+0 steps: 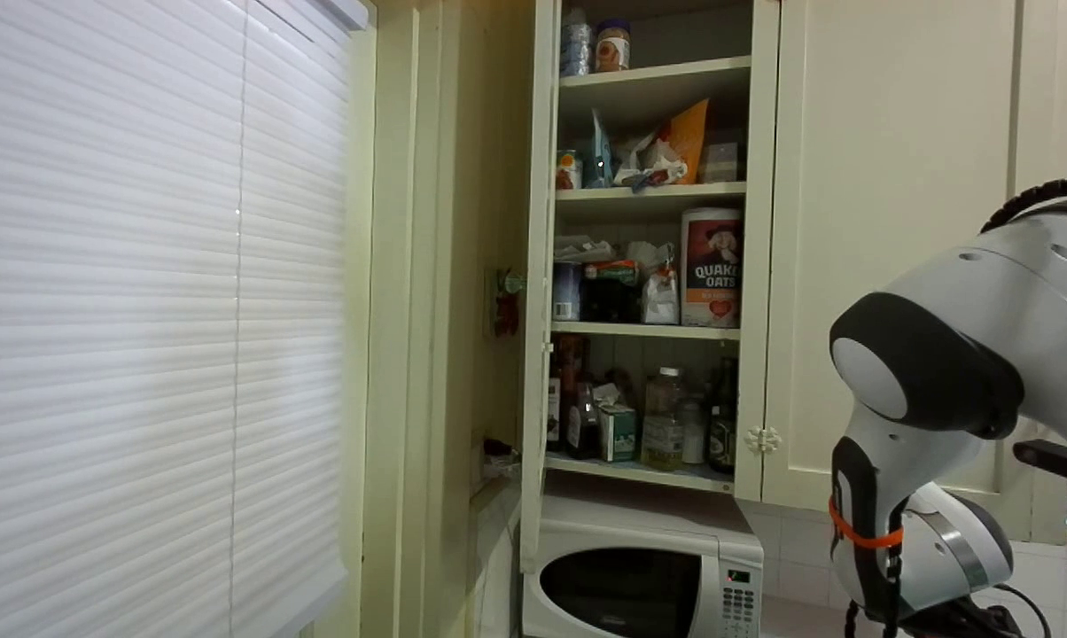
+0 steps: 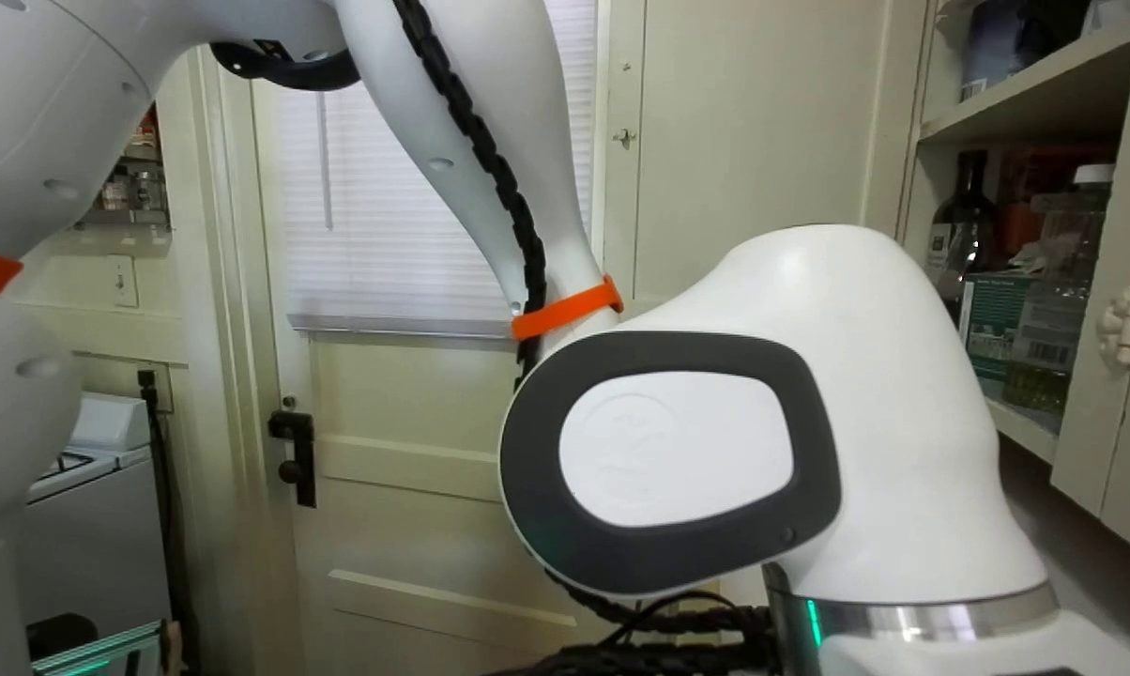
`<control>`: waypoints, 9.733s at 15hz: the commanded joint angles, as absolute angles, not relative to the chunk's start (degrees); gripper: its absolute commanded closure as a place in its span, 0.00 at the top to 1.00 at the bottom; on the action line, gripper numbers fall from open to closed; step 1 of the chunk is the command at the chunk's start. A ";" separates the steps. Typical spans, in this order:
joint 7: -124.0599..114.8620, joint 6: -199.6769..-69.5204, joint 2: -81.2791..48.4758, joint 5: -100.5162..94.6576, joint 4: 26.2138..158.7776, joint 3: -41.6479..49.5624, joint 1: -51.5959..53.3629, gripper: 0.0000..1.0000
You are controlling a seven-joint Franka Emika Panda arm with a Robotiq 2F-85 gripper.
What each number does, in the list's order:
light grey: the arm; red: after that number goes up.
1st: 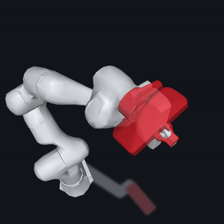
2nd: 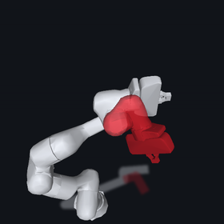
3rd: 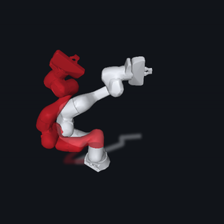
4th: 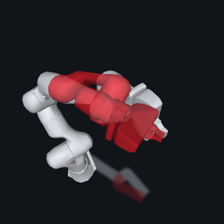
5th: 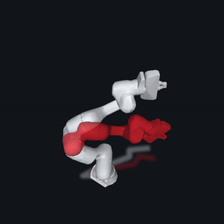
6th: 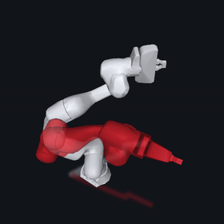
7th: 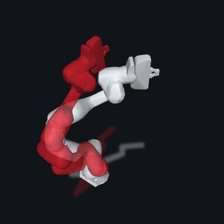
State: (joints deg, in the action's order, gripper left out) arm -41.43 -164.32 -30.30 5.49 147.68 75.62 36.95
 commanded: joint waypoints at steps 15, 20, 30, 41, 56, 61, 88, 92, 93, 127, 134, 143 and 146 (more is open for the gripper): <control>-29.18 -176.12 -17.70 7.81 147.90 55.16 18.73 1.00; -24.46 -173.80 -15.74 9.04 146.96 41.74 6.76 1.00; -20.92 -174.25 -14.72 8.92 146.27 27.40 -7.59 1.00; -32.16 -172.13 -12.93 -2.47 148.03 52.95 13.60 1.00; -37.14 -161.88 -15.23 -2.98 147.48 71.12 33.95 1.00; -37.24 -159.34 -15.87 -2.53 147.69 74.00 36.36 1.00; -33.41 -163.37 -18.09 2.05 145.02 46.47 10.91 1.00; -31.38 -163.01 -19.52 4.38 143.37 37.73 2.35 1.00; -30.93 -163.02 -19.95 4.89 143.04 36.04 0.58 1.00; -26.24 -162.91 -27.05 12.31 131.68 23.09 -16.89 1.00; -27.72 -164.80 -28.30 12.36 130.81 24.50 -16.18 1.00; -21.61 -161.23 -27.20 11.82 131.29 21.63 -17.74 1.00; -19.31 -159.27 -27.05 11.33 131.43 21.20 -17.73 1.00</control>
